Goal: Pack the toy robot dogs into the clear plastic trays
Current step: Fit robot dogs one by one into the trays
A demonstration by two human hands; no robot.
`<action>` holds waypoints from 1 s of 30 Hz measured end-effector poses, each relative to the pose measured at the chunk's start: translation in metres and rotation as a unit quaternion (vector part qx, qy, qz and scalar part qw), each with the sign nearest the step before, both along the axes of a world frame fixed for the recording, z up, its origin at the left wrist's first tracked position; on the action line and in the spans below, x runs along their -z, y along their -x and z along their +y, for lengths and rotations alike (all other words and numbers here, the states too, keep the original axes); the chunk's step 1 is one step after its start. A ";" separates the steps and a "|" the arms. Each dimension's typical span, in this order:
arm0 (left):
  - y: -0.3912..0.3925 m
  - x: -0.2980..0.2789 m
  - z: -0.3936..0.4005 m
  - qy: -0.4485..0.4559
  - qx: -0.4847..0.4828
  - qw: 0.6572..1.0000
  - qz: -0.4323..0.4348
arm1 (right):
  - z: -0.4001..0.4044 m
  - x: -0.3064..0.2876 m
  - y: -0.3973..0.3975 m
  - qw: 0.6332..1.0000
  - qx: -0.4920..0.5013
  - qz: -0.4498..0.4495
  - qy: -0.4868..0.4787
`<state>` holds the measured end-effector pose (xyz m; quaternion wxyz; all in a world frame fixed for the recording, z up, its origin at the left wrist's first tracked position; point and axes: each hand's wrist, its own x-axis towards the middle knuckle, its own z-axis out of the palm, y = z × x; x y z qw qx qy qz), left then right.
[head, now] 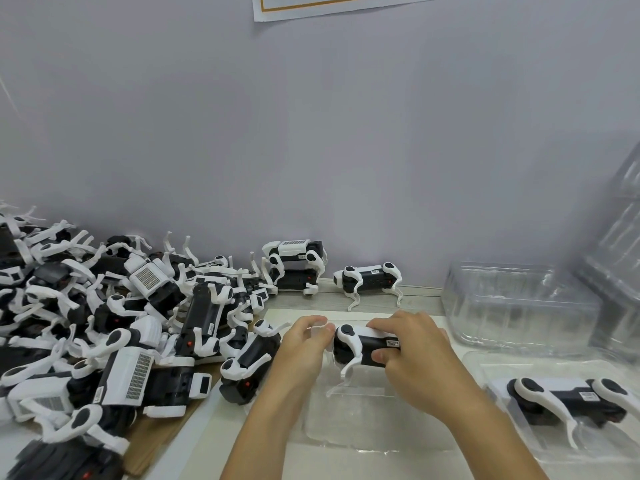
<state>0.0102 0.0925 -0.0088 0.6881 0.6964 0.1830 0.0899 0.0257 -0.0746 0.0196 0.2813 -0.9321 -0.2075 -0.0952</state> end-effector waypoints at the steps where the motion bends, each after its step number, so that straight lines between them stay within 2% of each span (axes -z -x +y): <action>1: 0.000 -0.001 0.000 0.008 -0.001 1.000 0.002 | -0.001 0.000 0.000 1.000 0.000 0.001 -0.004; 6: 0.001 -0.003 -0.001 0.044 -0.005 0.999 0.021 | 0.000 0.000 -0.002 1.000 0.003 -0.005 -0.006; 13: 0.002 -0.001 -0.003 -0.044 -0.016 0.999 -0.019 | 0.002 0.005 -0.002 0.999 0.010 -0.022 0.031; 25: 0.003 -0.005 -0.002 -0.012 0.004 1.000 0.007 | 0.001 0.005 -0.003 0.999 0.011 -0.023 0.022; 30: 0.001 -0.004 -0.002 -0.070 -0.003 0.997 0.022 | 0.002 0.007 -0.002 0.999 -0.002 -0.027 0.029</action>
